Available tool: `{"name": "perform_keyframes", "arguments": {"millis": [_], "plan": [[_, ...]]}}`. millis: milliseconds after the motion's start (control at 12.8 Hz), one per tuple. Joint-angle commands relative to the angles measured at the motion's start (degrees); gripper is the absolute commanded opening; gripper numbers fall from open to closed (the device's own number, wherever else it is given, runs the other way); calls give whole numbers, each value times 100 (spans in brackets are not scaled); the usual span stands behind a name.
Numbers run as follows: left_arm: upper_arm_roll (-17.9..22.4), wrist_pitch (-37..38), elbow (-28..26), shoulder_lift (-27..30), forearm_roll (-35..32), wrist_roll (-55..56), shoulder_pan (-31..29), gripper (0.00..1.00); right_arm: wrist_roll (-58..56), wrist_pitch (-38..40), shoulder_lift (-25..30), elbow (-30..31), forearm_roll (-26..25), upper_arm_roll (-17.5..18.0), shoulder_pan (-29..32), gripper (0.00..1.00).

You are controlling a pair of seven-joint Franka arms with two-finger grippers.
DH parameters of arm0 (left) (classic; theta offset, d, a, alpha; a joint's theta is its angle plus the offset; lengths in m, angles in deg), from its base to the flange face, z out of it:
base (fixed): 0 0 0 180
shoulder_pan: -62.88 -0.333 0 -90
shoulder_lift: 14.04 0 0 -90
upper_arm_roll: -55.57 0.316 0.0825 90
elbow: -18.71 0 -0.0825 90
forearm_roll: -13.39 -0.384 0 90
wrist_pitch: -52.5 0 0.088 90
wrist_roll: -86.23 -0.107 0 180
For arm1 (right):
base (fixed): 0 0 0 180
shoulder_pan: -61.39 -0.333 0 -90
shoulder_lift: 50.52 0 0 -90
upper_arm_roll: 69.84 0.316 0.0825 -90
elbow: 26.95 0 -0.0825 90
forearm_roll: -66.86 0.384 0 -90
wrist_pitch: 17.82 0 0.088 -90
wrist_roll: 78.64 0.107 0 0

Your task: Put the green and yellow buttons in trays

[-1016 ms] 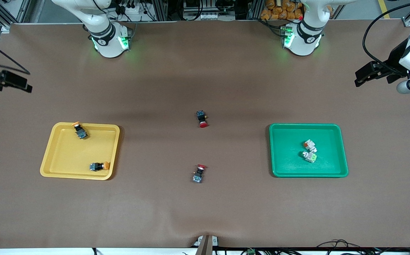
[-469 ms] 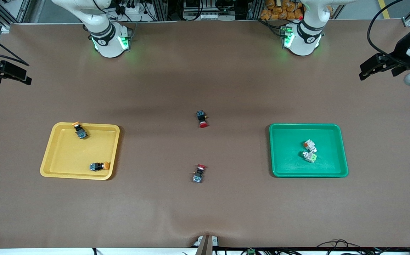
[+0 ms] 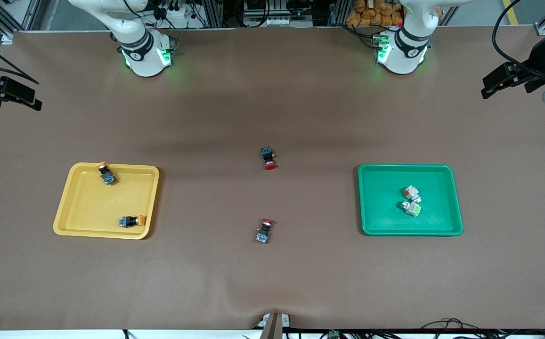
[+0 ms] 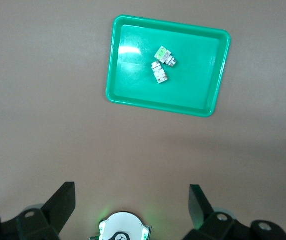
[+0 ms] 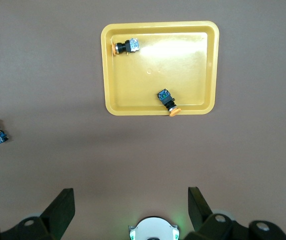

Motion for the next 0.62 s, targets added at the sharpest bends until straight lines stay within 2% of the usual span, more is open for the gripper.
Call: {"name": "perform_keyframes", "arguments": {"millis": [0,234,547], "plan": [[12,-185,-227,267,-88,-7,-42,100,-55,23,74,-204,-3,3,-79,100],[145,-158,36,92,-80,-437,-42,100,-37,14,74,-205,-12,-14,-256,100],[145,-62,160,38,-89,-429,-33,100,-20,-56,74,-187,-20,-5,-282,100]]}}
